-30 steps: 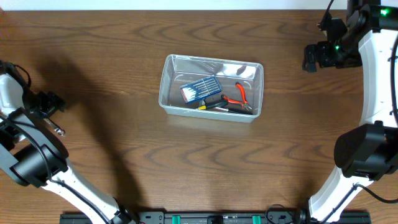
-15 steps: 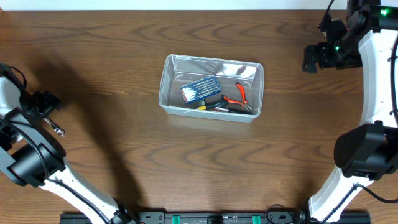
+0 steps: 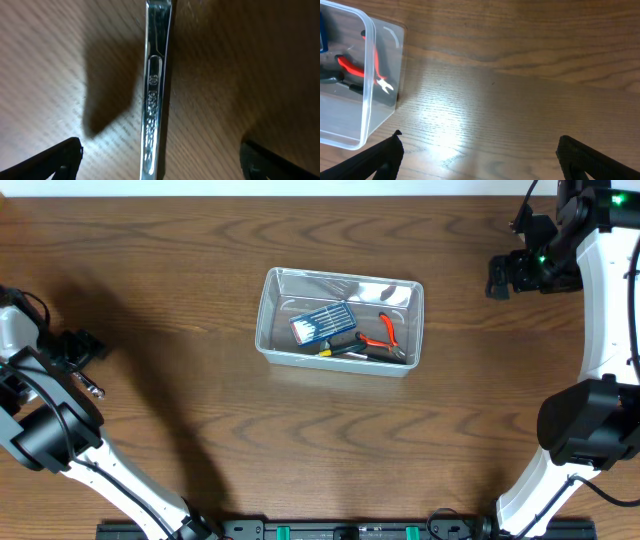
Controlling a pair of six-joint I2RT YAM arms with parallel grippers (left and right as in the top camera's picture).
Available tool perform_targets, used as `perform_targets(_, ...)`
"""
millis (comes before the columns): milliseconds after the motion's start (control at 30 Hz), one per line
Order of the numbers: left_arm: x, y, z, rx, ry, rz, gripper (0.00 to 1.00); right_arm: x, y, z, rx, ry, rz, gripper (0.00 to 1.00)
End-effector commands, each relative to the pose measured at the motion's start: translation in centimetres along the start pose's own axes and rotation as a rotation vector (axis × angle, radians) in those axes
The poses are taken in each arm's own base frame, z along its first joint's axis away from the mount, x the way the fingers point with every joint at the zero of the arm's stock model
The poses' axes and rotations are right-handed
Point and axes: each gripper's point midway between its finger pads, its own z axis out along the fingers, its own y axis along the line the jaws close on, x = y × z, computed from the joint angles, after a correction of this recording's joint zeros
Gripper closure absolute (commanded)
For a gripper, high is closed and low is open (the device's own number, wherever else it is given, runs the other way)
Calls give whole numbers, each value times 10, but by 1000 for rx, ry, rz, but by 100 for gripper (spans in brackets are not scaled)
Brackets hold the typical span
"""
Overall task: Pack container
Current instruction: 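Lower the left gripper onto the wrench and close on its shaft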
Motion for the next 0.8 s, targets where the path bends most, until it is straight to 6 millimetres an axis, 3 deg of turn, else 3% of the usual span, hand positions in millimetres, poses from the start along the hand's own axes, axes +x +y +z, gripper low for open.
perform_targets(0, 2, 3, 12, -10, 21, 8, 2, 1, -2, 1, -7, 3, -4, 1)
perform_targets(767, -1, -8, 21, 45, 17, 83, 2, 1, -2, 1, -7, 4, -4, 1)
